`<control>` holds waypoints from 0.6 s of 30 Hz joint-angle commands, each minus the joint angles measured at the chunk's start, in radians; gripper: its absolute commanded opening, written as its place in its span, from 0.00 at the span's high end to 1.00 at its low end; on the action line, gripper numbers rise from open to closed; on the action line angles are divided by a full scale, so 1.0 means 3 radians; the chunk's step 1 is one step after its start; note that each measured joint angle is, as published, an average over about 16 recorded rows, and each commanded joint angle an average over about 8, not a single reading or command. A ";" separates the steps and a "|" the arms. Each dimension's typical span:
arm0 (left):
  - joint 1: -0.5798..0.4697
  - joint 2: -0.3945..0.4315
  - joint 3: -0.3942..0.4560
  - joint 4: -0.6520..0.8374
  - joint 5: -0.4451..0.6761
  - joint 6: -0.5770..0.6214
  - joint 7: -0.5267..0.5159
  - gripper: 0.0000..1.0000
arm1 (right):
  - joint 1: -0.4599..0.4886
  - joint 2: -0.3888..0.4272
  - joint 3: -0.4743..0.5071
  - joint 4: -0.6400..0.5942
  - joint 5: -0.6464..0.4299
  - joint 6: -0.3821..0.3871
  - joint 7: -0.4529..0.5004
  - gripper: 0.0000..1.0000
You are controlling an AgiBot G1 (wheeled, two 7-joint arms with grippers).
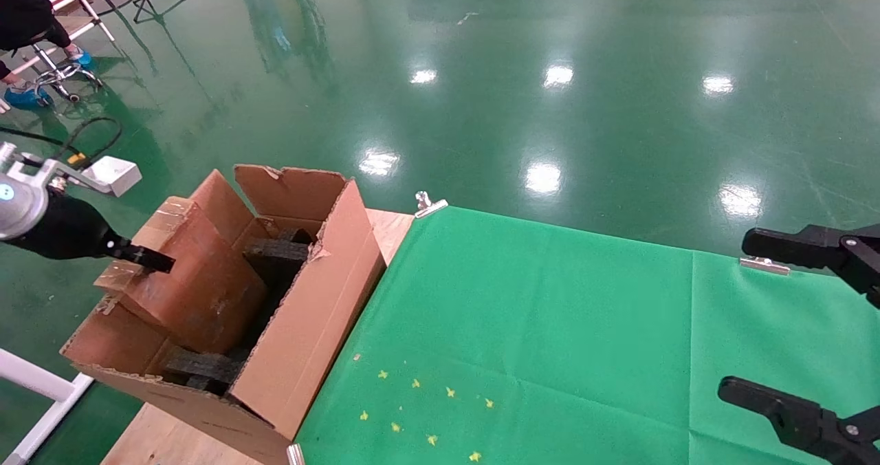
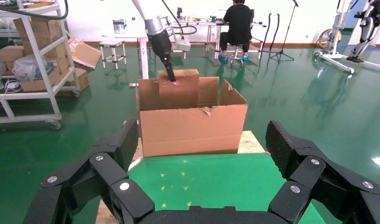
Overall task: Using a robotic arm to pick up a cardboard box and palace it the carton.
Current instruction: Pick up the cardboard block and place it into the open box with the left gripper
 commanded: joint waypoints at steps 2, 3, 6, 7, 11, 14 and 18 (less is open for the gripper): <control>0.0101 0.0014 -0.0017 0.0007 -0.0025 -0.0077 -0.0027 1.00 | 0.0000 0.0000 0.0000 0.0000 0.0000 0.0000 0.0000 0.00; 0.0132 0.0019 -0.0023 0.0006 -0.0033 -0.0097 -0.0034 1.00 | 0.0000 0.0000 0.0000 0.0000 0.0000 0.0000 0.0000 0.00; 0.0221 0.0032 -0.0044 0.0007 -0.0064 -0.0146 -0.0059 1.00 | 0.0000 0.0000 0.0000 0.0000 0.0000 0.0000 0.0000 0.00; 0.0249 0.0036 -0.0052 0.0007 -0.0075 -0.0160 -0.0067 1.00 | 0.0000 0.0000 0.0000 0.0000 0.0000 0.0000 0.0000 0.00; 0.0358 0.0053 -0.0084 0.0013 -0.0121 -0.0217 -0.0111 1.00 | 0.0000 0.0000 0.0000 0.0000 0.0000 0.0000 0.0000 0.00; 0.0437 0.0066 -0.0106 0.0018 -0.0153 -0.0272 -0.0140 1.00 | 0.0000 0.0000 0.0000 0.0000 0.0000 0.0000 0.0000 0.00; 0.0532 0.0083 -0.0128 0.0022 -0.0185 -0.0346 -0.0172 1.00 | 0.0000 0.0000 0.0000 0.0000 0.0000 0.0000 0.0000 0.00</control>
